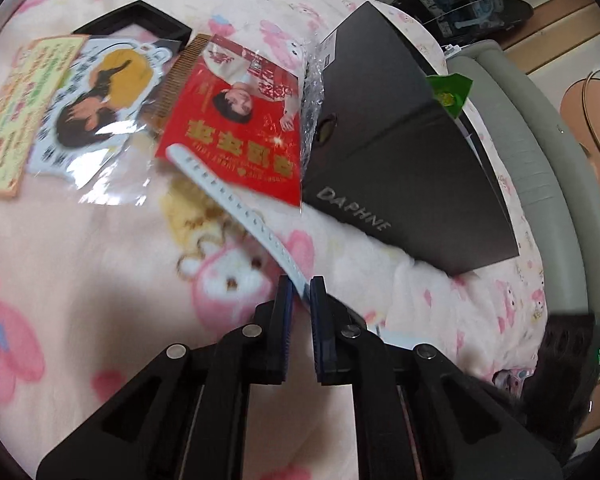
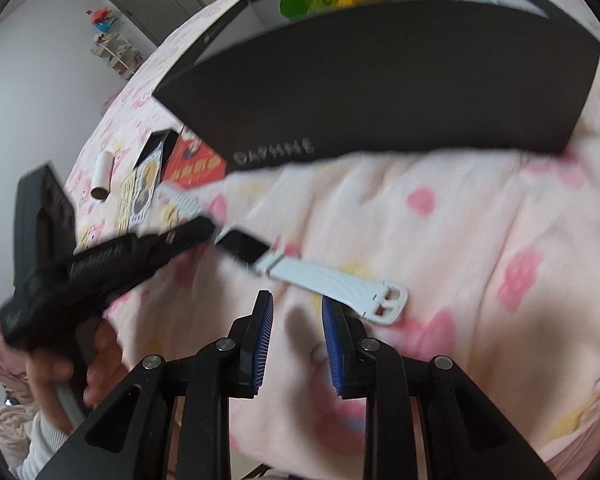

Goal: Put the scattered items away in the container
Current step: 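Grasp the white smartwatch strap with the left tool and lift it, then carry the smartwatch with the left tool over the black box, then lower the smartwatch into the box and open the left tool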

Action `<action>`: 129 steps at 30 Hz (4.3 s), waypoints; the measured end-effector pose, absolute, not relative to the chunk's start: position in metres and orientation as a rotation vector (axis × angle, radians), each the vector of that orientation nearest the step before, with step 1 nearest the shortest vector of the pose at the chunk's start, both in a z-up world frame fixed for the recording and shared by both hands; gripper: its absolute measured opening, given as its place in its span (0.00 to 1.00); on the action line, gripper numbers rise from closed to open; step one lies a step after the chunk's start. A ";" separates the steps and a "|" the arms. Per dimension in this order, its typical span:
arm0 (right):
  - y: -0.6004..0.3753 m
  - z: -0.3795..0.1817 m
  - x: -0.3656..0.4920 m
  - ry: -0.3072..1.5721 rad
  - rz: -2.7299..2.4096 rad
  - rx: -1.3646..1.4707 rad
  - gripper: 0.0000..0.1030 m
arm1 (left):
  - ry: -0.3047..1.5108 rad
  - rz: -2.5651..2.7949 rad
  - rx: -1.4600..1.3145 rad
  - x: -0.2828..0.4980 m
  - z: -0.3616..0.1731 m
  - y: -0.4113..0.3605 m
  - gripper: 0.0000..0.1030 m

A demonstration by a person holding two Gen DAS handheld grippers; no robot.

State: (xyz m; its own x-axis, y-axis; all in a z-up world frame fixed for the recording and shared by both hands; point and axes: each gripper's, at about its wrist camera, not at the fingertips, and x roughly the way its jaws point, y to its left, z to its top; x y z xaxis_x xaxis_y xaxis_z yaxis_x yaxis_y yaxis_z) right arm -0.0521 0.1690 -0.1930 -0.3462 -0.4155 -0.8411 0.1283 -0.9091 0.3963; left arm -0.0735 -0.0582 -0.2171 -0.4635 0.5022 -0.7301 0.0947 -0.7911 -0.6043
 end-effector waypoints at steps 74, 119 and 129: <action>0.205 -0.230 -0.091 -0.844 -2.258 1.484 0.13 | -0.926 2.475 -1.429 -0.041 -0.175 -0.082 0.07; 0.295 -0.082 -0.155 -0.439 -2.834 1.103 0.29 | -0.605 2.375 -1.367 -0.192 -0.101 0.041 0.07; 0.249 -0.113 -0.178 -0.116 -2.677 1.286 0.32 | -0.537 2.351 -1.573 -0.233 -0.130 0.076 0.13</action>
